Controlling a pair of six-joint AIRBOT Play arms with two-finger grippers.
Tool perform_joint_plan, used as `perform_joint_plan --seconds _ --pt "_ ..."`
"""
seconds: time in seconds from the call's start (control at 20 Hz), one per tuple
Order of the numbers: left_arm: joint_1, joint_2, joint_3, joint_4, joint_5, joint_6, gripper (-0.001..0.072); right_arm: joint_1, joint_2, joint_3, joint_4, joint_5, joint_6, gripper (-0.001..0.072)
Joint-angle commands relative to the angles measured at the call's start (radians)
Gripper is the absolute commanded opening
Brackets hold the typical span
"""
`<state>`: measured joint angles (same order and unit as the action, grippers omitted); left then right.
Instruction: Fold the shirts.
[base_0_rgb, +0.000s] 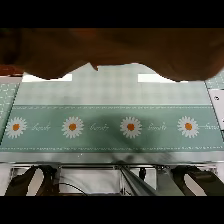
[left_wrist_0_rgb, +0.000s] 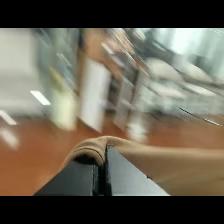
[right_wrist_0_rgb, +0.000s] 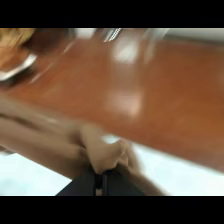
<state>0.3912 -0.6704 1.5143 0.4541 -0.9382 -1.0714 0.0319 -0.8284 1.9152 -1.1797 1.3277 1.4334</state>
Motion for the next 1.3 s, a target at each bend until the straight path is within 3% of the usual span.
perform_joint_plan --seconds 0.0,0.3,0.4,0.6,0.7,0.75,0.9,1.1,1.2,1.25 --pt "0.057 0.135 0.13 0.243 0.03 -0.043 0.0017 -0.006 0.148 0.049 -0.147 0.058 0.012 0.0027" --pt "0.045 0.249 0.08 0.391 -0.077 -0.111 0.0017 -0.006 0.193 0.012 -0.125 0.23 0.033 0.0027" --pt "0.045 0.246 -0.019 0.39 -0.104 -0.169 0.0017 -0.006 0.193 -0.092 -0.088 0.227 0.031 0.0027" --pt "0.044 0.239 -0.332 0.329 -0.116 -0.172 0.0017 -0.006 0.142 -0.386 -0.038 0.11 0.027 0.0027" --pt "0.028 0.208 -0.505 0.294 -0.072 -0.155 0.0017 -0.006 0.056 -0.504 0.035 0.039 0.0 0.0027" --pt "0.004 0.179 -0.593 0.294 -0.021 -0.102 0.0017 -0.005 -0.006 -0.543 0.078 -0.002 -0.027 0.0027" --pt "-0.096 0.029 -0.743 0.294 0.137 -0.068 0.0017 -0.005 -0.242 -0.56 0.173 -0.113 -0.073 0.0027" --pt "-0.238 -0.266 -0.71 0.293 0.373 -0.056 0.0017 -0.006 -0.576 -0.464 0.212 -0.237 -0.062 0.0027" --pt "-0.267 -0.403 -0.636 0.291 0.384 -0.061 0.0019 -0.018 -0.728 -0.349 0.219 -0.238 0.0 0.0027" --pt "-0.273 -0.465 -0.593 0.285 0.362 -0.073 0.0058 -0.027 -0.791 -0.294 0.24 -0.232 0.034 0.0045"
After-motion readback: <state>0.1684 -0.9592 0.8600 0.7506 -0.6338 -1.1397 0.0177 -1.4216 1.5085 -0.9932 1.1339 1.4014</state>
